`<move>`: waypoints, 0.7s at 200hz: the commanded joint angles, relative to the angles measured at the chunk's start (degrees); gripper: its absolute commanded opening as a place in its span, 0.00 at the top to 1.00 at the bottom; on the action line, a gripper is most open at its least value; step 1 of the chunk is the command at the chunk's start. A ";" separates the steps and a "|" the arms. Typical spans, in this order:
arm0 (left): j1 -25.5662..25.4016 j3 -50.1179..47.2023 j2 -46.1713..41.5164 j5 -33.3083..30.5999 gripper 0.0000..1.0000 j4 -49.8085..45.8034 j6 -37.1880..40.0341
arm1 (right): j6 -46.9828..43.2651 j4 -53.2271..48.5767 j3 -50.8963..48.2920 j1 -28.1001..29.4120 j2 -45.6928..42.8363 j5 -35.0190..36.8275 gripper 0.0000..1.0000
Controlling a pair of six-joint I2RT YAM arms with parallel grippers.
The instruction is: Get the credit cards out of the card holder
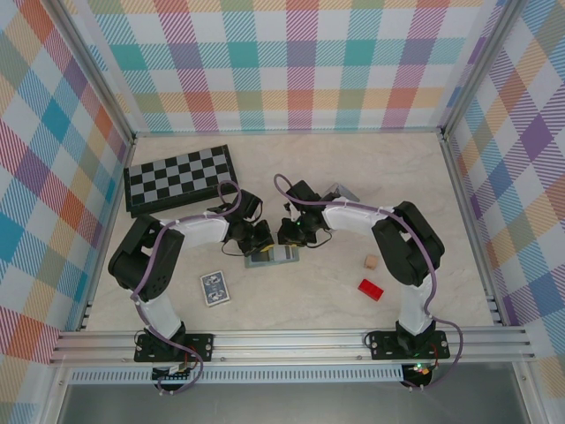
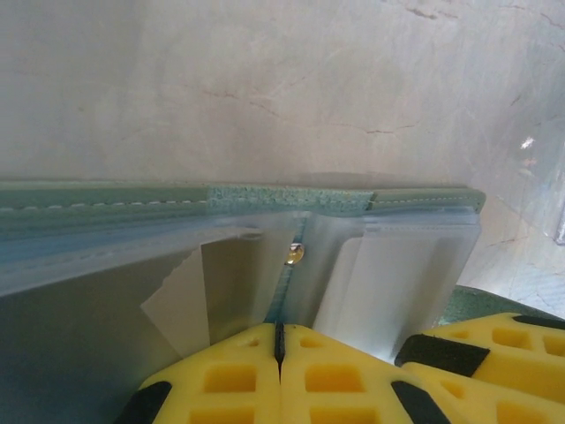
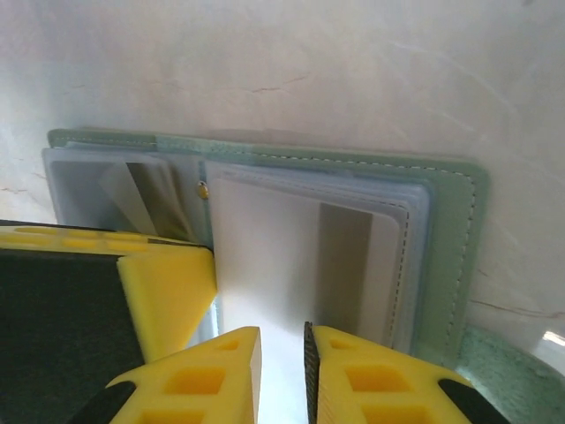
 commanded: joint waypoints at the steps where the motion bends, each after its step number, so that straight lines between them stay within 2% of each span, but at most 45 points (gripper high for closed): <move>1: -0.11 0.65 -3.16 -4.68 0.95 -7.15 1.43 | -0.19 1.44 0.52 -0.12 -0.94 -2.42 0.79; 23: -0.13 0.85 -5.98 -6.53 0.94 -8.66 2.09 | 0.06 2.18 -0.36 -0.26 -2.26 -1.93 0.79; 50: -0.13 0.02 -7.21 -3.95 0.93 -5.93 2.48 | 0.68 4.15 -2.80 -0.61 -5.18 0.60 0.79; 80: -0.53 0.22 -5.40 -1.38 0.93 -3.17 2.39 | 0.99 3.02 -2.77 -0.89 -4.40 1.84 0.79; 140: -1.29 1.94 -1.71 -2.06 0.87 -4.30 2.86 | 1.43 -0.26 -1.35 -0.94 -1.11 3.53 0.79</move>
